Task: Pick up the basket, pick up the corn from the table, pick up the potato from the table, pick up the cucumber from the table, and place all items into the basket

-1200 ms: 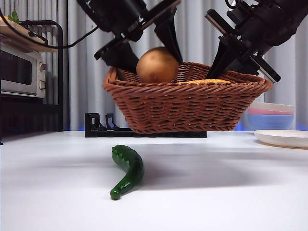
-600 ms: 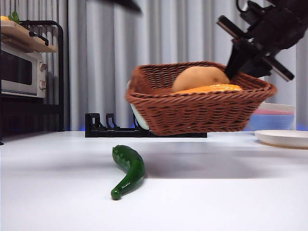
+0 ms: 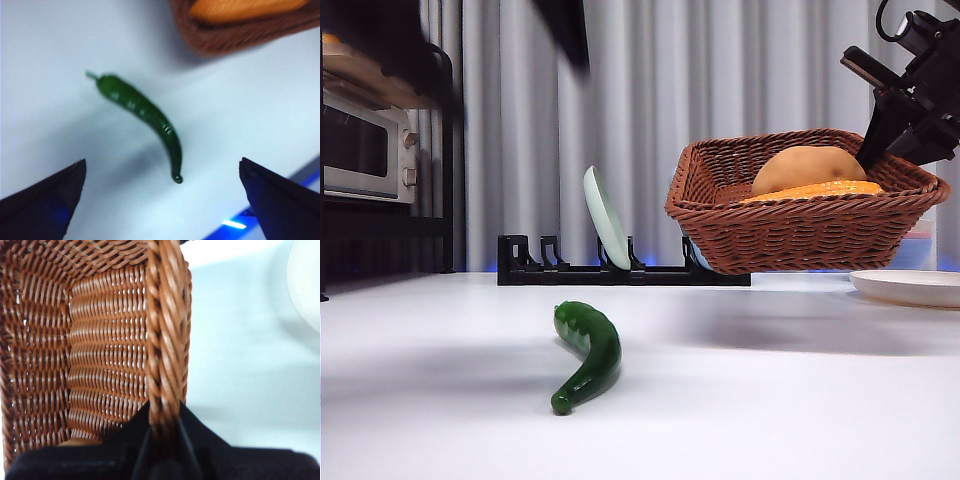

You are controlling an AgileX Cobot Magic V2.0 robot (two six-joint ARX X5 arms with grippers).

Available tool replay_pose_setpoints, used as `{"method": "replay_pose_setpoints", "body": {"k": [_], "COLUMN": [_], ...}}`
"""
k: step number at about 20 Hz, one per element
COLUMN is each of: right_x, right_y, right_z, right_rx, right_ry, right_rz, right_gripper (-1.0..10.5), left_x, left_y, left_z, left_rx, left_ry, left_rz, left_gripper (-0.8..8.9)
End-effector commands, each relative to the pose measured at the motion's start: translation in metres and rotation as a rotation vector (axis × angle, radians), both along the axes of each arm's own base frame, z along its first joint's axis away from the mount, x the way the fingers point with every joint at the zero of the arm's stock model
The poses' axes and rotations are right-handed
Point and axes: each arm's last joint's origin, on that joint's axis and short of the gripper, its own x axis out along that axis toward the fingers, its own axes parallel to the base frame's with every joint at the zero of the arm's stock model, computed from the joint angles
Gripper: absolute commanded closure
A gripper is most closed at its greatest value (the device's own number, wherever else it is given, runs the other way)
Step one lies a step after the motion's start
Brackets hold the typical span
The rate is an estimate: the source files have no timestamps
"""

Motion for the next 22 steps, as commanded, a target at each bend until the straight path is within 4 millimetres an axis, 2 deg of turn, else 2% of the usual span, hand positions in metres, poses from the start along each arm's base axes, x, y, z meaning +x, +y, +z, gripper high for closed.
{"method": "replay_pose_setpoints", "body": {"k": [1, 7, 10, 13, 14, 16, 18, 22], "right_x": [0.003, 0.003, 0.003, 0.003, 0.003, 0.003, 0.003, 0.003], "right_y": [0.000, 0.002, 0.002, 0.002, 0.002, 0.002, 0.002, 0.002], "right_z": [0.008, 0.012, 0.012, 0.012, 0.012, 0.012, 0.012, 0.012], "right_rx": [0.021, 0.053, 0.053, 0.052, 0.053, 0.052, 0.052, 0.053], "right_ry": [-0.034, -0.043, -0.042, -0.043, -0.043, -0.043, -0.043, -0.043], "right_rz": [0.004, 0.043, 0.043, 0.042, 0.042, 0.042, 0.042, 0.042], "right_gripper": [9.6, 9.6, 9.6, 9.6, 9.6, 9.6, 9.6, 9.6], "left_x": [0.011, 0.060, 0.079, 0.088, 0.089, 0.090, 0.089, 0.085], "left_y": [-0.006, -0.032, -0.032, -0.031, -0.031, -0.031, -0.031, -0.027], "left_z": [-0.037, -0.088, -0.115, -0.127, -0.128, -0.128, -0.128, -0.131], "left_rx": [-0.017, -0.097, -0.066, -0.054, -0.057, -0.042, -0.014, 0.057], "left_ry": [0.050, 0.107, 0.154, 0.158, 0.153, 0.137, 0.126, 0.157], "left_rz": [0.076, 0.103, 0.149, 0.176, 0.176, 0.145, 0.104, 0.062], "left_gripper": [2.52, 2.52, 2.52, 2.56, 3.06, 5.47, 8.29, 8.22]}}
